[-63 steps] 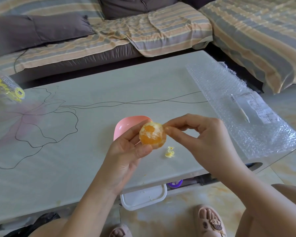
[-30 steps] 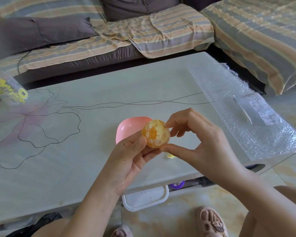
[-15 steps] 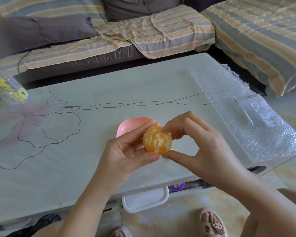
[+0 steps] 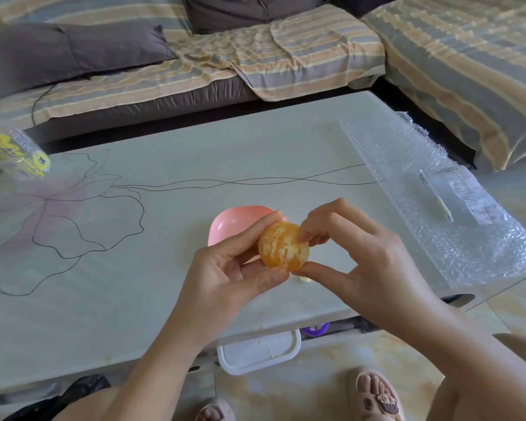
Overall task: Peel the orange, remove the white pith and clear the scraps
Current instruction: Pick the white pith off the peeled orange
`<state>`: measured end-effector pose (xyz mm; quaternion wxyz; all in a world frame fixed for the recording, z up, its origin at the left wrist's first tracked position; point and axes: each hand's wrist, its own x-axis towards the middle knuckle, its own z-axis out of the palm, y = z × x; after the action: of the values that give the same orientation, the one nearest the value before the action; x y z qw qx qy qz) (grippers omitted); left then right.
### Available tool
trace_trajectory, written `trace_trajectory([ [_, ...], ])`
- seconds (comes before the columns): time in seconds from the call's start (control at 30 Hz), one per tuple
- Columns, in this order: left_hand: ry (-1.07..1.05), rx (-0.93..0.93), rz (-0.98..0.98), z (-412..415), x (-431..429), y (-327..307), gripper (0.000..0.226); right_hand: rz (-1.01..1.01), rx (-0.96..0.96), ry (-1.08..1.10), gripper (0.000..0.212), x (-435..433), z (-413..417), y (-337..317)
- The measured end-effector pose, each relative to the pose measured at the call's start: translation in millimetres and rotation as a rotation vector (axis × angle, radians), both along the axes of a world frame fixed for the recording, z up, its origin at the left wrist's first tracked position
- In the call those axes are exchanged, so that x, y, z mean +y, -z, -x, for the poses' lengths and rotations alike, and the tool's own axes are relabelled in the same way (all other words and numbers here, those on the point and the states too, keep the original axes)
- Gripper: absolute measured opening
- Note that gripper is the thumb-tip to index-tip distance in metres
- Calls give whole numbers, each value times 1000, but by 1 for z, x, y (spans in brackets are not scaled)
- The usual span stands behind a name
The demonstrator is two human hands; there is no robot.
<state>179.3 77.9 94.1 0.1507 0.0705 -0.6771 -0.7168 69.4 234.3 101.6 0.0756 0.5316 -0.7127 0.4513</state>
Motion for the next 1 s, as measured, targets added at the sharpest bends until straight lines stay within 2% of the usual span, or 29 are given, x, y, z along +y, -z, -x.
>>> trace_trajectory([
  [0.33, -30, -4, -8, 0, -2, -1, 59, 8, 0, 48, 20, -1, -2, 1],
  [0.5, -40, 0, -25, 0, -4, 1, 61, 20, -207, -75, 32, 2, 4, -9],
  [0.73, -41, -12, -9, 1, -2, 4, 59, -10, -129, -54, 16, 3, 7, -7],
  [1.0, -53, -17, 18, 4, 3, 6, 61, -38, -178, -39, 12, 6, 9, -11],
])
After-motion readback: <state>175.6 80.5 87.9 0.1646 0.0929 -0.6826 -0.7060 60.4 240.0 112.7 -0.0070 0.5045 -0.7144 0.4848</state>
